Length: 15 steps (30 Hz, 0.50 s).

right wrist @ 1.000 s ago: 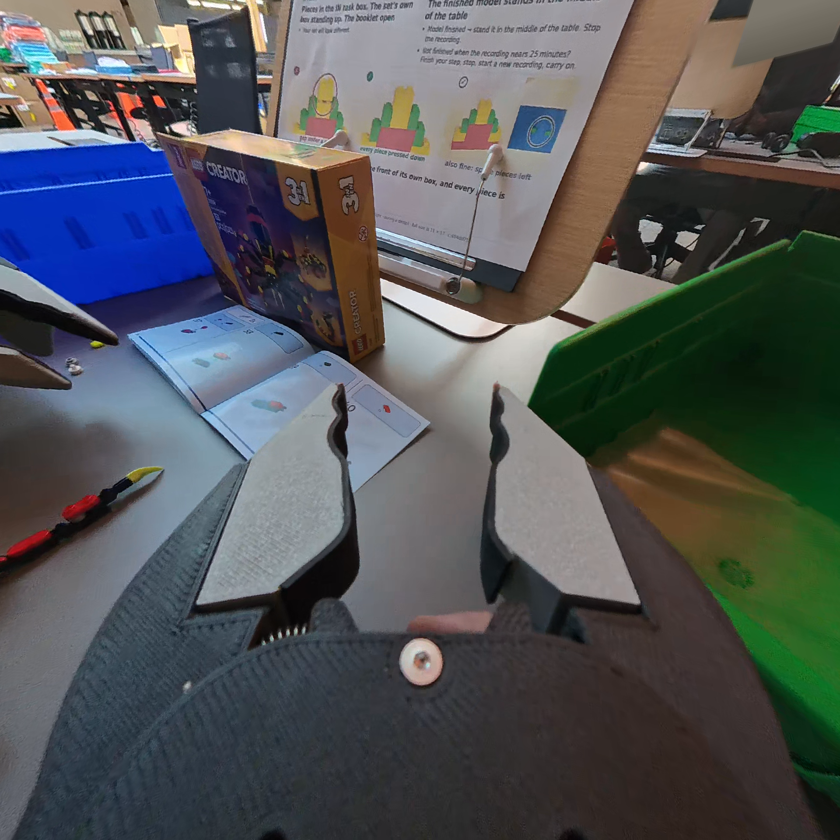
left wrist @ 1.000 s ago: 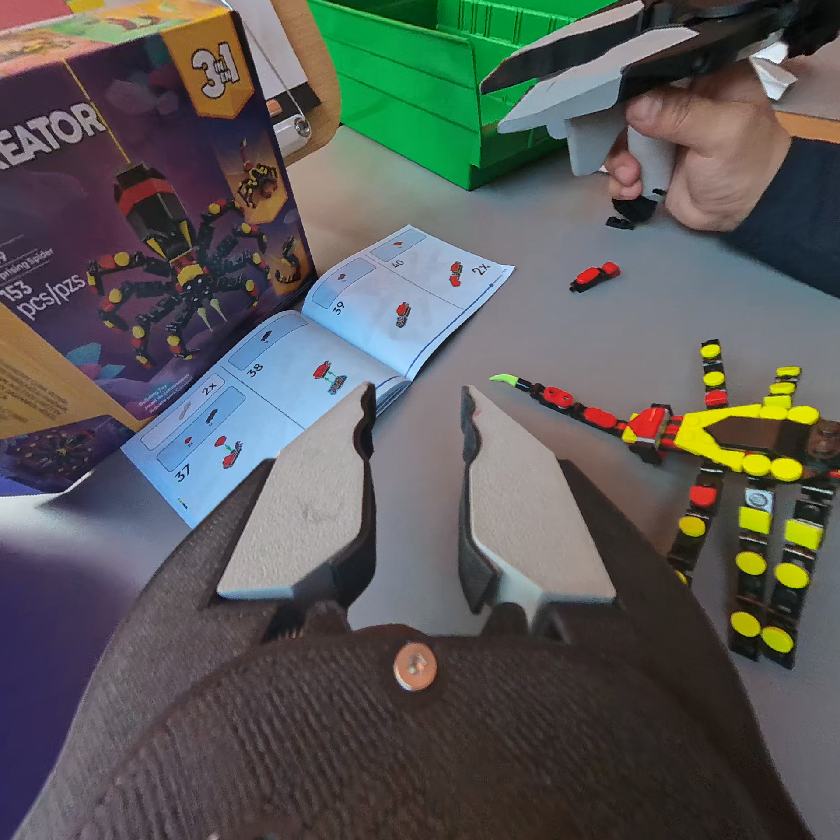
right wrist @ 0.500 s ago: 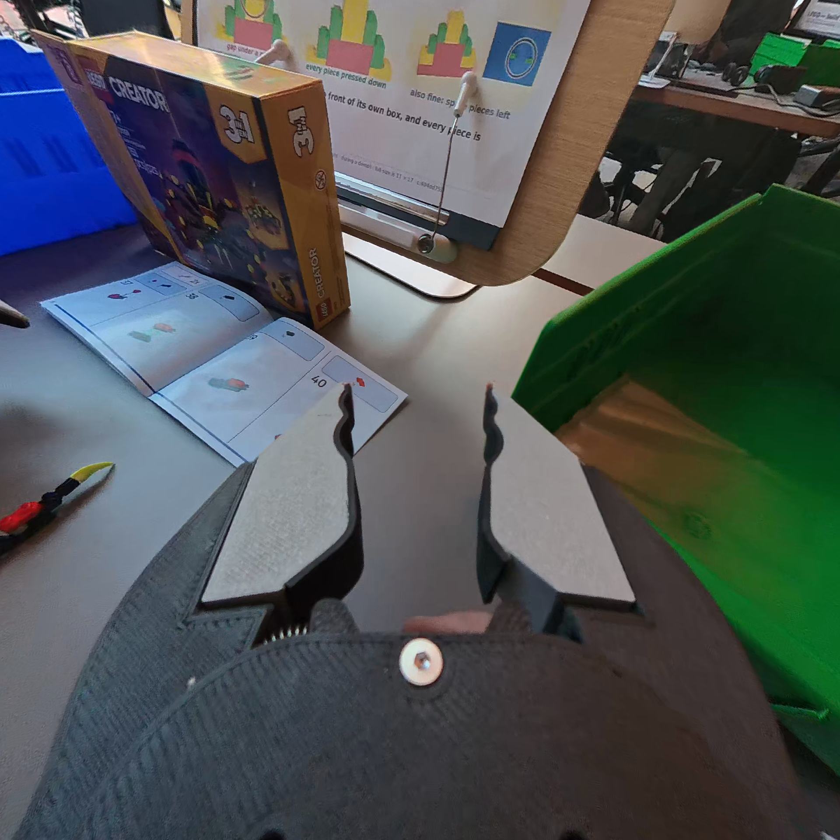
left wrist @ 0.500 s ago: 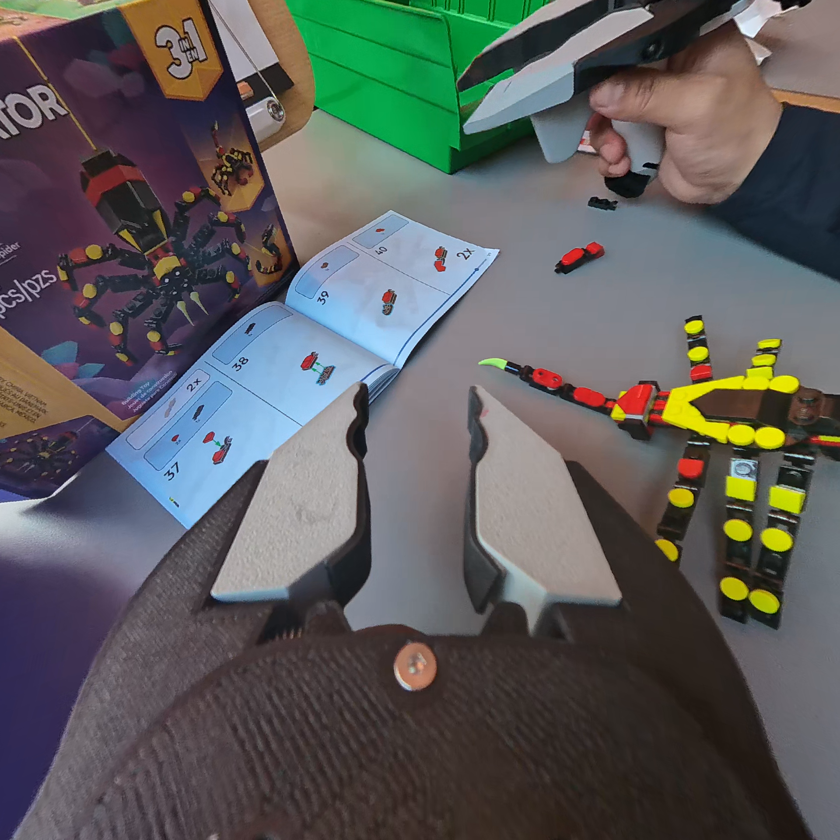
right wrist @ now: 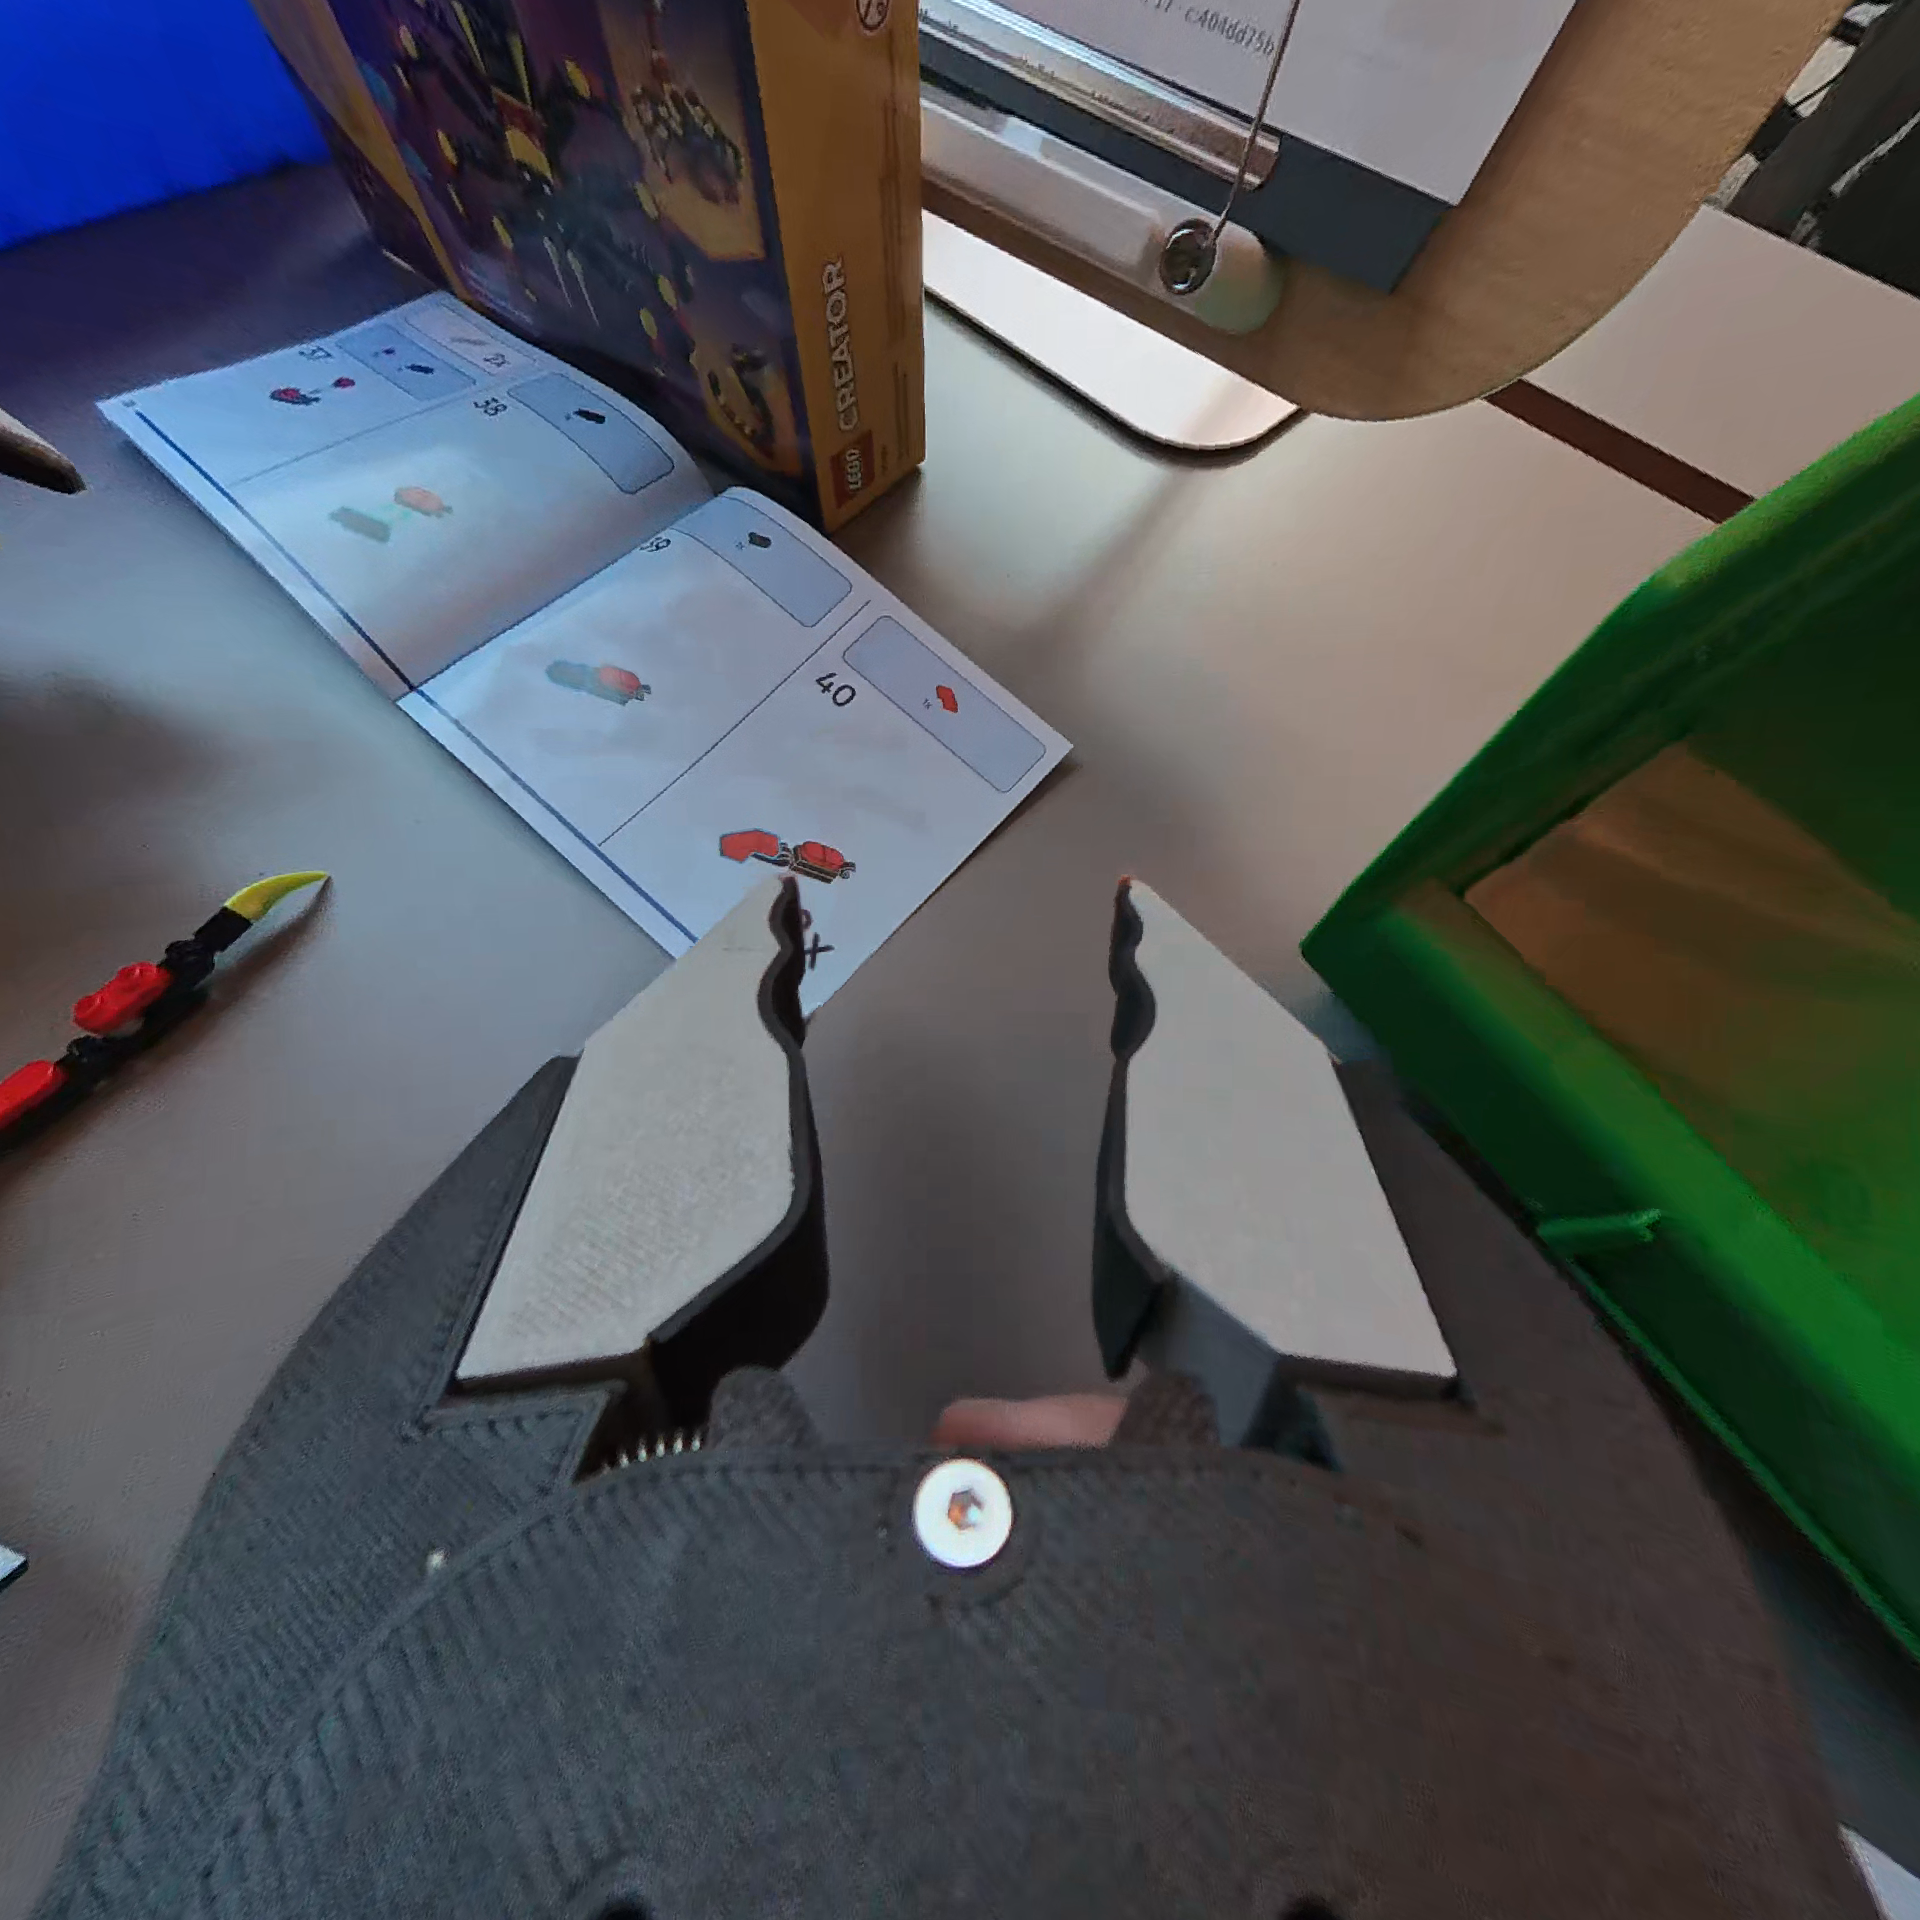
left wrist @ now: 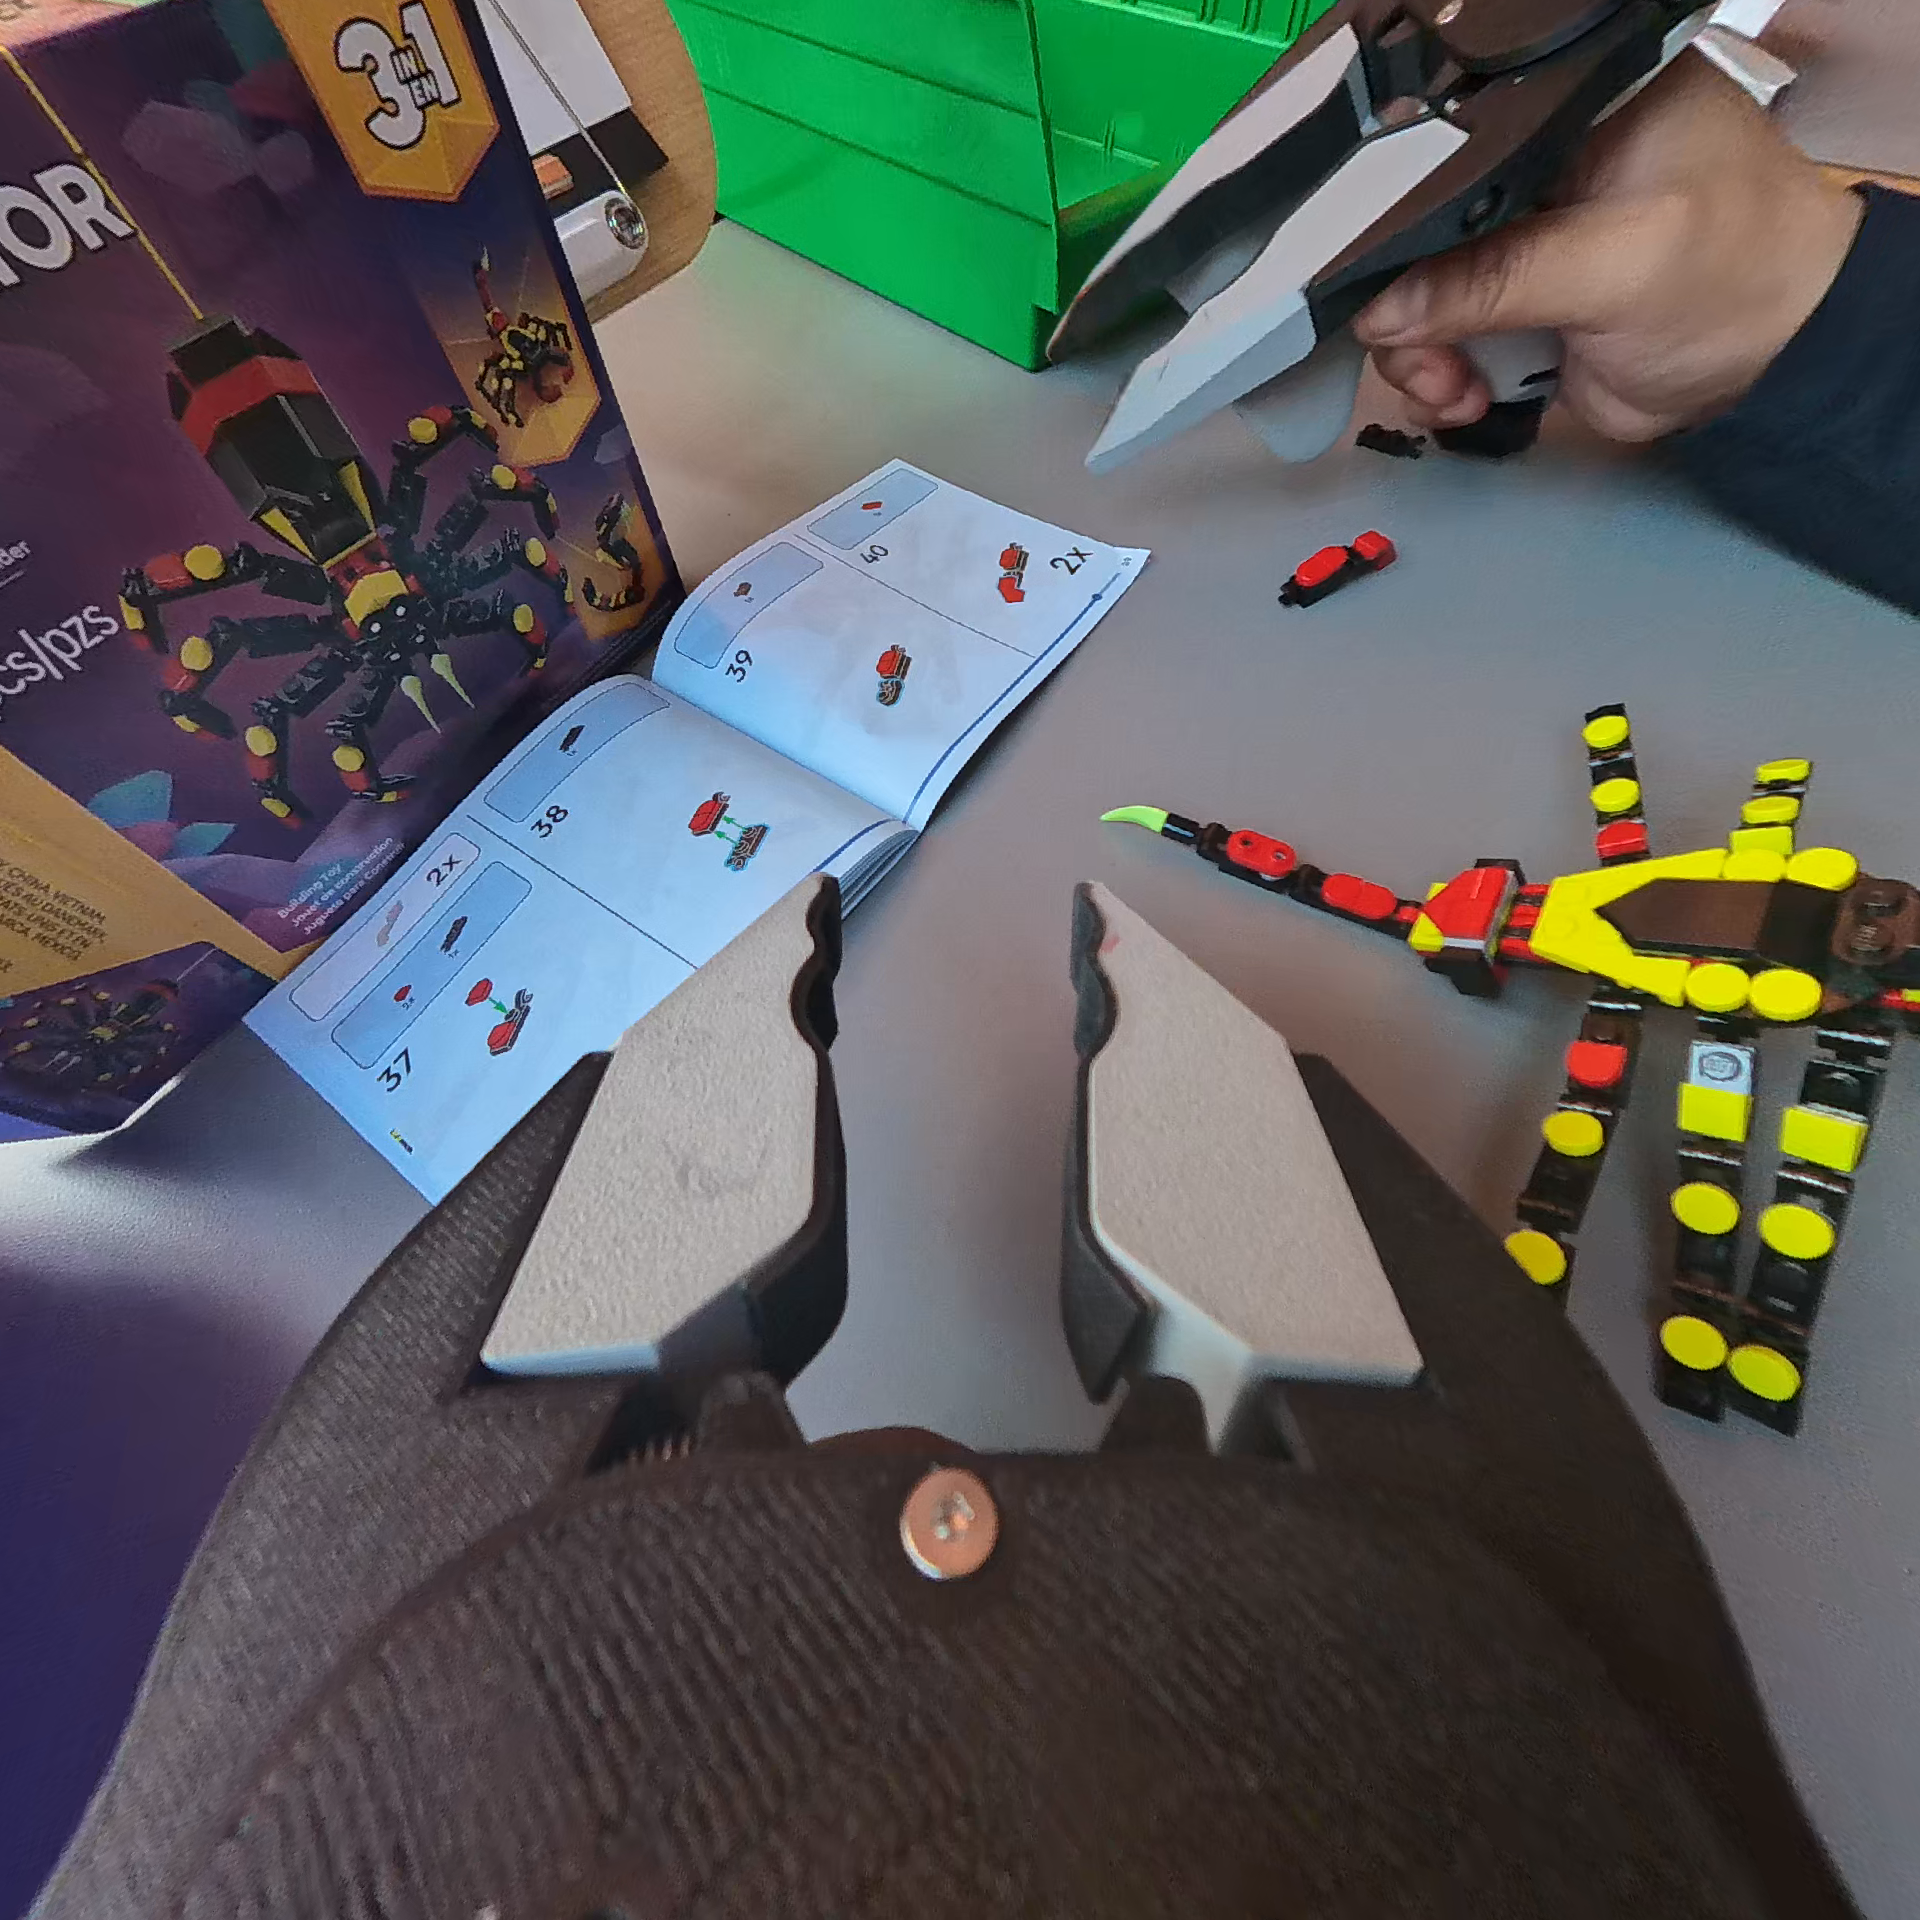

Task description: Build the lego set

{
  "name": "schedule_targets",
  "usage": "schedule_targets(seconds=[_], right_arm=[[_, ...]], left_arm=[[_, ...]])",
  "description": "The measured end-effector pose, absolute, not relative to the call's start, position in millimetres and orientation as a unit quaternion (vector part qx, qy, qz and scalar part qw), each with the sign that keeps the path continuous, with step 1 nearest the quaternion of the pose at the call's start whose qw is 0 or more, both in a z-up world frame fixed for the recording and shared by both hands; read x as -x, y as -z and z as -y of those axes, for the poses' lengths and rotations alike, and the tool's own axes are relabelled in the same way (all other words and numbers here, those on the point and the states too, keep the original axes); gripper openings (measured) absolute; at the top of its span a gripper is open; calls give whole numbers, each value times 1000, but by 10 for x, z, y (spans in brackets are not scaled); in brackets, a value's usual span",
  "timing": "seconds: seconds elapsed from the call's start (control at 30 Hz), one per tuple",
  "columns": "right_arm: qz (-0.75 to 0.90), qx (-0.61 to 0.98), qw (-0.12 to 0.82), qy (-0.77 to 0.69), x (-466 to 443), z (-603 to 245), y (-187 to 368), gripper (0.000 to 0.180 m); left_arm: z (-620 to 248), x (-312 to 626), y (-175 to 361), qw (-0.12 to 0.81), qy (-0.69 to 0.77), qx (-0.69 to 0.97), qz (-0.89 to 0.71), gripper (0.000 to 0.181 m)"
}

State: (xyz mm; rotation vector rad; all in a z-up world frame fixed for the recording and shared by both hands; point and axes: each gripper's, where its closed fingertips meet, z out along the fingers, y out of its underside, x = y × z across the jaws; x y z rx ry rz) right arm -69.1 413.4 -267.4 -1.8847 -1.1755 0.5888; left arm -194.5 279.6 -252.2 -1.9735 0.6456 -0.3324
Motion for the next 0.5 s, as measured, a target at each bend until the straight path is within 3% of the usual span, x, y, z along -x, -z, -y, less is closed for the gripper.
schedule_targets(seconds=[0.4, 0.5], right_arm=[[406, 815, 357, -208, 458, -4011, 2493, 65], [429, 829, 286, -219, 559, -3686, 2420, 67]], left_arm=[[-2821, 1976, 2512, 500, 131, 815, -262, 42], [-2832, 1987, 2507, 503, 127, 815, -260, 42]])
